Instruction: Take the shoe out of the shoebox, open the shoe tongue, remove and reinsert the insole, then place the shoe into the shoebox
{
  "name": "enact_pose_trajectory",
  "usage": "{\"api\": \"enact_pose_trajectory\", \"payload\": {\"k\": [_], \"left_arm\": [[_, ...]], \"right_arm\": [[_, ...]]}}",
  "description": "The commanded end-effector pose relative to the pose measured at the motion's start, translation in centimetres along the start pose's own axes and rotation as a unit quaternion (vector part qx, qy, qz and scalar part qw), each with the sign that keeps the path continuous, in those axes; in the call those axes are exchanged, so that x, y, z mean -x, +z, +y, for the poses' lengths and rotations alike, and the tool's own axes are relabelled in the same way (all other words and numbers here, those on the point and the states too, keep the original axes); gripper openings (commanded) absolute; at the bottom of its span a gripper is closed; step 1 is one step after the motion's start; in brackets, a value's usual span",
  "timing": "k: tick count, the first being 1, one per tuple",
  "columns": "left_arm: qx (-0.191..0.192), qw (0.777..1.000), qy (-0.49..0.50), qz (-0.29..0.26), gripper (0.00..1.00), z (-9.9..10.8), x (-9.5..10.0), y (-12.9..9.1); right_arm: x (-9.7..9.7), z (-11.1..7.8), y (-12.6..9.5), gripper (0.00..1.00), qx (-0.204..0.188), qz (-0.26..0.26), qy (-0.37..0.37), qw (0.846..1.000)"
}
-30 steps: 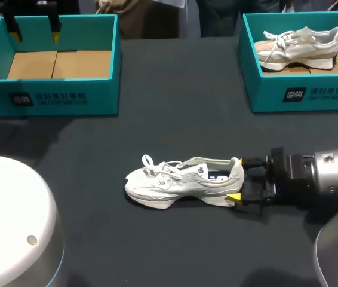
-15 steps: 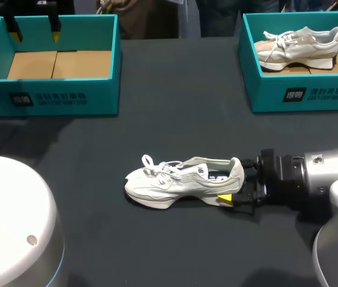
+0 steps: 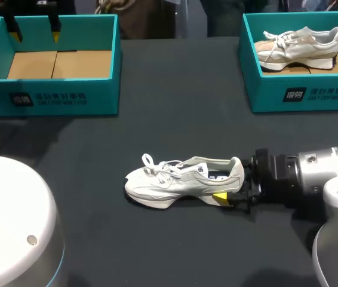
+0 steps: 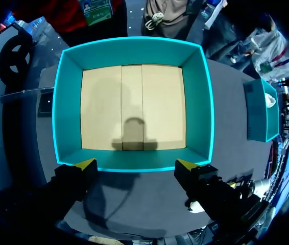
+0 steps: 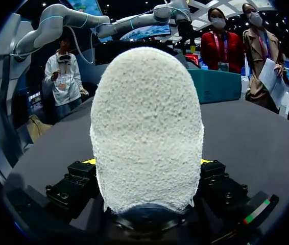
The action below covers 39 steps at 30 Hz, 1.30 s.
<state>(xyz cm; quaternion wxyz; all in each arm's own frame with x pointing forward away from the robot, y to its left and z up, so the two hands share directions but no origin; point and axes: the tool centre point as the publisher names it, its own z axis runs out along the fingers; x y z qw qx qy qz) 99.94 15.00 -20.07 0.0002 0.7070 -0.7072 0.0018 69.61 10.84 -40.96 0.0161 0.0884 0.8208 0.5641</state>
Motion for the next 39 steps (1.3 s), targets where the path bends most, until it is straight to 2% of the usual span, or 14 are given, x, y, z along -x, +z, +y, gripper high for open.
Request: {"api": "enact_pose_trajectory", "payload": {"k": [1,15,39], "left_arm": [[0.000,1.000,0.000,0.000,1.00,0.0,0.0,0.0],[0.000,1.000,0.000,0.000,1.00,0.0,0.0,0.0],[0.000,1.000,0.000,0.000,1.00,0.0,0.0,0.0]], "right_arm": [[0.0,0.0,0.3,0.00,-0.003,0.004,-0.003,1.000],[0.4,0.3,-0.8,0.00,-0.016,0.028,-0.018,0.999],[0.7,0.1,-0.7,0.00,-0.010,0.035,-0.018,0.999]]}}
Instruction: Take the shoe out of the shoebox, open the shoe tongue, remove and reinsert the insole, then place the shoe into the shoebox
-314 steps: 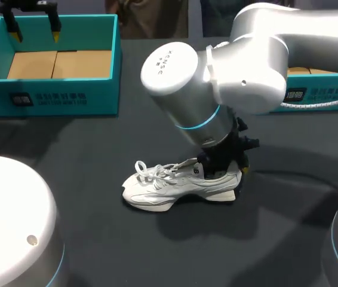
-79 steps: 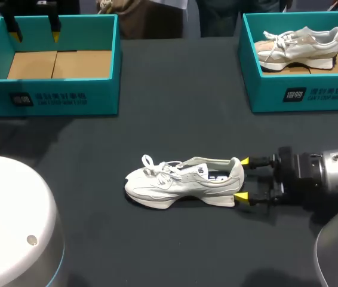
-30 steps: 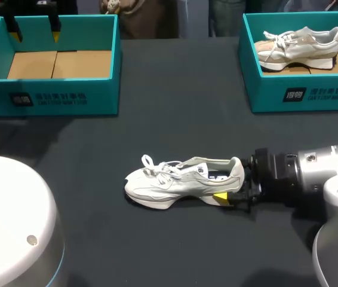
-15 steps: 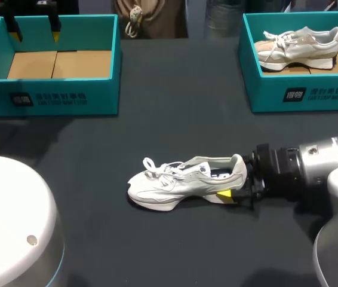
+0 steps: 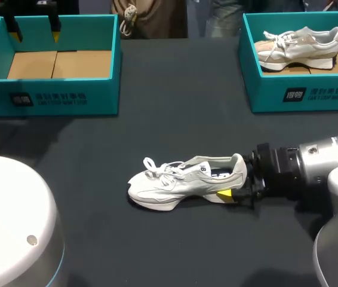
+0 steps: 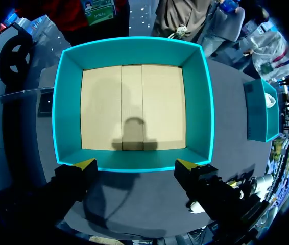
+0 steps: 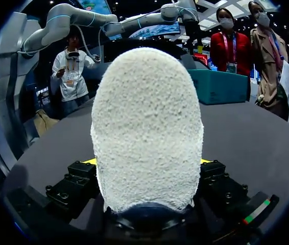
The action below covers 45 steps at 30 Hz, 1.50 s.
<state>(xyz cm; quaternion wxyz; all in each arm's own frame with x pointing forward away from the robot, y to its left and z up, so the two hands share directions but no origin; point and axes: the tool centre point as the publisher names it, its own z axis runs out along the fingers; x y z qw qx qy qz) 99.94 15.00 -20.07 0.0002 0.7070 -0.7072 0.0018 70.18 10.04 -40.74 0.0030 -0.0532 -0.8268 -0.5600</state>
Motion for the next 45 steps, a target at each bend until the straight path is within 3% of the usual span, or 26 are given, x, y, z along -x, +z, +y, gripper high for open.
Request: {"api": "enact_pose_trajectory", "payload": {"k": [1,13,16,25,30,34,45], "left_arm": [[0.000,1.000,0.000,0.000,1.00,0.0,0.0,0.0],[-0.004,1.000,-0.010,0.000,1.00,0.2,-0.4,0.1],[-0.023,0.999,-0.041,-0.002,1.00,2.1,-1.6,0.1],[0.002,0.995,-0.103,0.013,1.00,7.9,-5.8,-1.5],[-0.027,0.992,-0.123,0.018,1.00,11.4,-8.7,-1.8],[-0.026,0.993,-0.116,0.027,1.00,14.1,-11.0,-2.3],[0.007,0.994,-0.105,0.019,1.00,20.6,-18.3,-2.2]], "right_arm": [[0.0,0.1,0.0,0.00,-0.002,0.000,0.000,1.000],[0.0,0.1,0.0,0.00,-0.002,0.000,0.000,1.000],[0.0,0.1,0.0,0.00,-0.002,0.000,0.000,1.000],[0.0,0.1,0.0,0.00,-0.002,0.000,0.000,1.000],[0.0,0.1,0.0,0.00,-0.002,0.000,0.000,1.000],[0.0,0.1,0.0,0.00,-0.002,0.000,0.000,1.000],[0.0,0.1,0.0,0.00,-0.002,0.000,0.000,1.000]]}}
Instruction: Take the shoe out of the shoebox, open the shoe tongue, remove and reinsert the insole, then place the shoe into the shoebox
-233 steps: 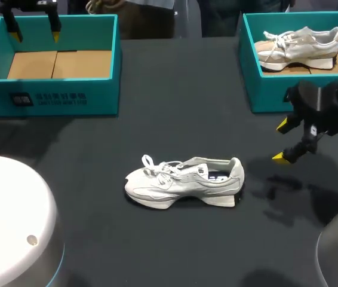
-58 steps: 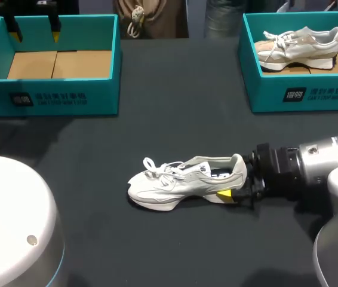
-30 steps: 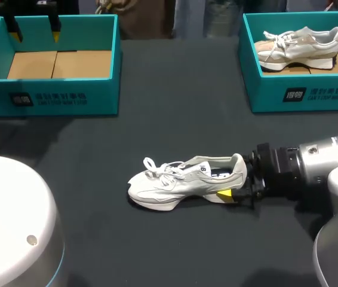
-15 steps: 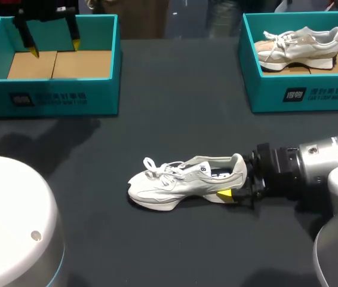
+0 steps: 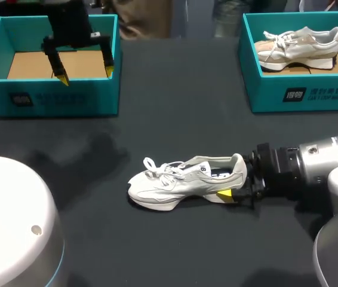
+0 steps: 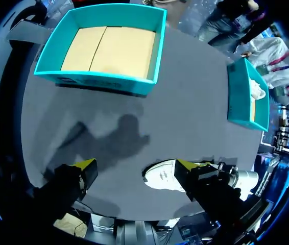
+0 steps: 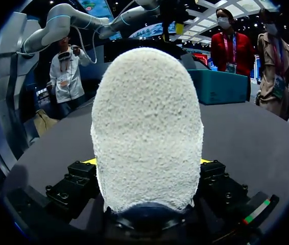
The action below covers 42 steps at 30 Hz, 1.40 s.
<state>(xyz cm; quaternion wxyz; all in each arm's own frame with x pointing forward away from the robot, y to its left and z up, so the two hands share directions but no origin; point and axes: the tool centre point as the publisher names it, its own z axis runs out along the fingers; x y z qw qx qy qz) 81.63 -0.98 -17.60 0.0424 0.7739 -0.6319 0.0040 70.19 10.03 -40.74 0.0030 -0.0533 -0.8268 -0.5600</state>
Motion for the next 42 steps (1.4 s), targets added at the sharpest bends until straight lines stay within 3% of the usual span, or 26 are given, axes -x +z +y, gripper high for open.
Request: {"api": "enact_pose_trajectory", "payload": {"k": [1,17,31,42], "left_arm": [[-0.022,1.000,-0.003,-0.010,1.00,3.3,-2.3,0.8],[-0.023,0.999,0.028,-0.027,1.00,11.0,-9.1,4.4],[-0.017,0.995,0.067,-0.071,1.00,14.2,-13.9,7.6],[-0.014,0.992,0.074,-0.102,1.00,15.4,-17.5,10.4]], "right_arm": [[0.0,0.1,0.0,0.00,-0.002,0.000,0.000,1.000],[0.0,0.1,0.0,0.00,-0.002,0.000,0.000,1.000],[0.0,0.1,0.0,0.00,-0.002,0.000,0.000,1.000],[0.0,0.1,0.0,0.00,-0.002,0.000,0.000,1.000]]}}
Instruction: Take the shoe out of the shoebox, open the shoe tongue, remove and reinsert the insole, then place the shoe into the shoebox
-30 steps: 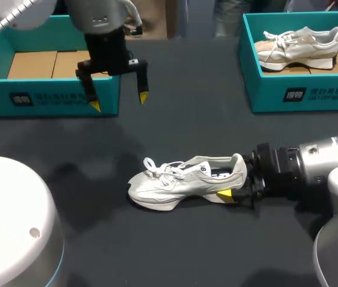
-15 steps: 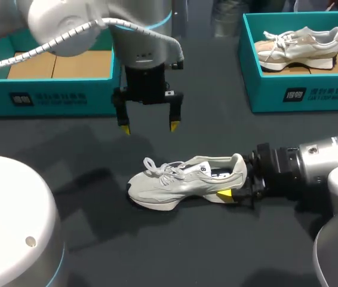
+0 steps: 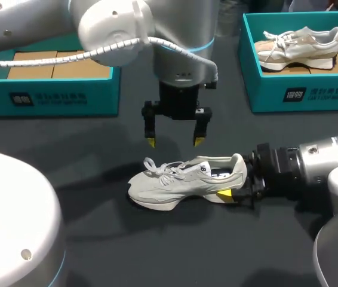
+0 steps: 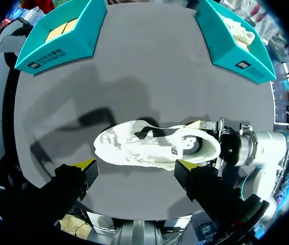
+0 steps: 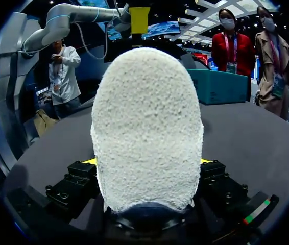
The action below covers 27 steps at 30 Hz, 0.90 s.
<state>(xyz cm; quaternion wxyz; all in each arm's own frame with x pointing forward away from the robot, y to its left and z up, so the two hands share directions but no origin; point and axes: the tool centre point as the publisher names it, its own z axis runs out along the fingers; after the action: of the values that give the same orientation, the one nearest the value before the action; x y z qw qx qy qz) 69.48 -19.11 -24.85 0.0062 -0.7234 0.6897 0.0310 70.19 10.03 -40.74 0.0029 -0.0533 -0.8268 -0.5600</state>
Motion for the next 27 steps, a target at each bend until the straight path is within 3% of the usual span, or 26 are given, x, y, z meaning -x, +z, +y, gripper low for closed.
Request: {"api": "enact_pose_trajectory", "payload": {"k": [1,12,20,27], "left_arm": [[0.003,0.999,0.000,-0.044,1.00,0.1,-3.2,1.2],[0.002,0.997,-0.006,-0.083,1.00,-0.1,-6.7,4.2],[0.006,0.994,-0.014,-0.111,1.00,-0.6,-7.9,6.4],[0.013,0.992,-0.012,-0.121,1.00,-0.2,-7.6,6.9]], "right_arm": [[0.0,0.1,0.0,0.00,-0.002,0.000,0.000,1.000],[0.0,0.1,0.0,0.00,-0.002,0.000,0.000,1.000],[0.0,0.1,0.0,0.00,-0.002,0.000,0.000,1.000],[0.0,0.1,0.0,0.00,-0.002,0.000,0.000,1.000]]}}
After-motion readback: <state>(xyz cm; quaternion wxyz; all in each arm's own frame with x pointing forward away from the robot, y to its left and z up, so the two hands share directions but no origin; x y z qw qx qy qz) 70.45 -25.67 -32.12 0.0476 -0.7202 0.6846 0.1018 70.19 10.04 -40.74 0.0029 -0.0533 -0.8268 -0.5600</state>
